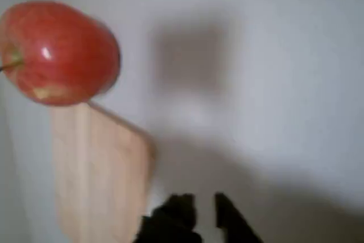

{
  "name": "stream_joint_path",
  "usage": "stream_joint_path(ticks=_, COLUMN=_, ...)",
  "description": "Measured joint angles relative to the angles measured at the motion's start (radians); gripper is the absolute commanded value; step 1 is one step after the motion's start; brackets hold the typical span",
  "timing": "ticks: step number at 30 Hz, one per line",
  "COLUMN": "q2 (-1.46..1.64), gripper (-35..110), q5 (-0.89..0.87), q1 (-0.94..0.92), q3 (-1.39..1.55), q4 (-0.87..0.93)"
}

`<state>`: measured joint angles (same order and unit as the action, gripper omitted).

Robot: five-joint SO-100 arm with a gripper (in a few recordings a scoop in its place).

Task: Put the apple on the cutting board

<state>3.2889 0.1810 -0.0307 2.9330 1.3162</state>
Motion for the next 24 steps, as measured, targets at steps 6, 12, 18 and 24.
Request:
stream_joint_path(ticks=6, q2=0.0, gripper=31, q5=0.0, q1=-0.025, q3=0.018, q4=-0.034)
stream_joint_path(ticks=12, q2=-0.003, gripper=44, q5=0.002, q1=-0.049, q3=0.026, q4=-0.126)
stream_joint_path(ticks=18, q2=-0.141, gripper=53, q5=0.061, q1=-0.08, q3=-0.158, q4=-0.204)
stream_joint_path(ticks=24, q2=-0.686, gripper=62, q5=0.13, q1=-0.16, q3=-0.646, q4=-0.109)
